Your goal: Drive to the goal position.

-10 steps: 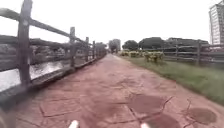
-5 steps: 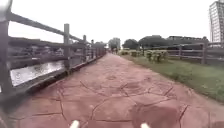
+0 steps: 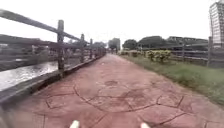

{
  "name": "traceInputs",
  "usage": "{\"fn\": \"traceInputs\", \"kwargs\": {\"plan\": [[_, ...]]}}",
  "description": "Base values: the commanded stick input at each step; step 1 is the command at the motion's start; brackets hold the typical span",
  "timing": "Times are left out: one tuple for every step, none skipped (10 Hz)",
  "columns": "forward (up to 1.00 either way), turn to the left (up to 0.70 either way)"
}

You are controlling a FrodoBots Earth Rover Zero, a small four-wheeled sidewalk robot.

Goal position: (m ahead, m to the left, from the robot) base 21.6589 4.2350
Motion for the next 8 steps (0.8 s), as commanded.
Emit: {"fn": "traceInputs", "kwargs": {"plan": [[0.70,0.00],[0.70,0.00],[0.70,0.00],[0.70,0.00],[0.70,0.00],[0.70,0.00],[0.70,0.00],[0.70,0.00]]}}
